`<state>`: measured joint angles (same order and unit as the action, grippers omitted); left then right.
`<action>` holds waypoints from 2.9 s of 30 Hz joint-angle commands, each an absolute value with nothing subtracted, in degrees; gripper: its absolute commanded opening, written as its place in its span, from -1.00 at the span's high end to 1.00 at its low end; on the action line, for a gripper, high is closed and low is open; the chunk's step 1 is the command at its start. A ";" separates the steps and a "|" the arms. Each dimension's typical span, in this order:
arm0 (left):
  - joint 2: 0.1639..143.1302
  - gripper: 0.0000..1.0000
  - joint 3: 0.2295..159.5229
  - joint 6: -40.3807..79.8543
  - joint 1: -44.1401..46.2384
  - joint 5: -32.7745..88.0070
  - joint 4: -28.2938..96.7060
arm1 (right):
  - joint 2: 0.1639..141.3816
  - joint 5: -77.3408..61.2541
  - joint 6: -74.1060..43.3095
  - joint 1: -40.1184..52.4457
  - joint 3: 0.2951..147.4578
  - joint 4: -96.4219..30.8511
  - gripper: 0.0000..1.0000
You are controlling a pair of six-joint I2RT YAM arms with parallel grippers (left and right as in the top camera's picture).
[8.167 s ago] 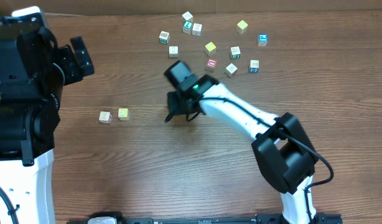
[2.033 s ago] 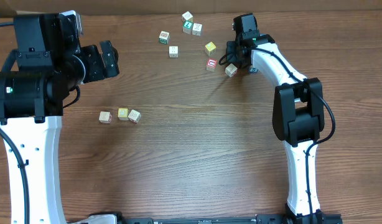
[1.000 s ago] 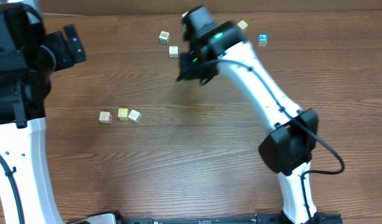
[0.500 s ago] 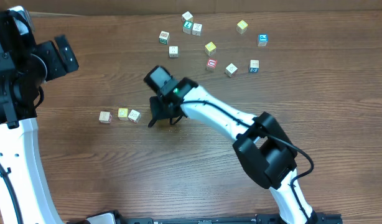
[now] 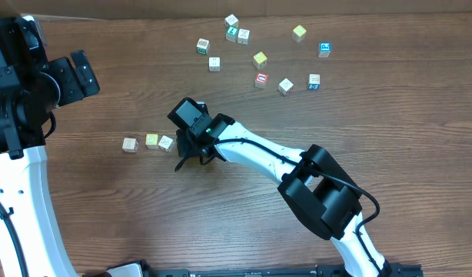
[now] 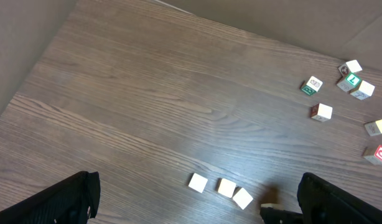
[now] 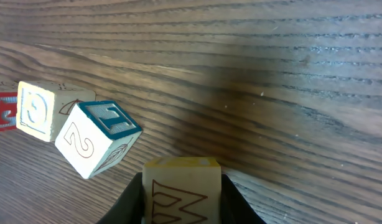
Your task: Form a horizontal line
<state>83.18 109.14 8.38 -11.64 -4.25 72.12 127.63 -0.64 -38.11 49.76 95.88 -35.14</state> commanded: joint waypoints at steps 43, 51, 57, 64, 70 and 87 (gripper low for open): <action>83.15 -0.99 110.37 7.27 -11.66 -3.51 72.27 | 131.26 -3.97 -43.31 52.25 94.85 -57.49 0.31; 83.15 -0.99 110.37 7.27 -11.66 -3.51 72.64 | 131.28 -0.30 -38.85 51.75 94.85 -46.94 0.92; 83.15 -0.99 110.37 7.25 -11.66 -3.55 73.47 | 131.28 0.05 -38.48 51.72 94.83 -44.60 0.93; 83.15 -0.99 110.37 7.25 -11.66 -3.53 73.56 | 131.28 4.47 -38.48 51.68 94.83 -43.24 0.92; 83.35 -0.33 107.22 4.91 -11.68 -3.60 73.49 | 131.28 4.47 -37.58 51.68 94.83 -42.19 0.93; 104.55 0.90 103.22 -4.49 -20.62 10.17 78.52 | 131.28 5.61 -37.41 51.62 94.85 -43.29 0.92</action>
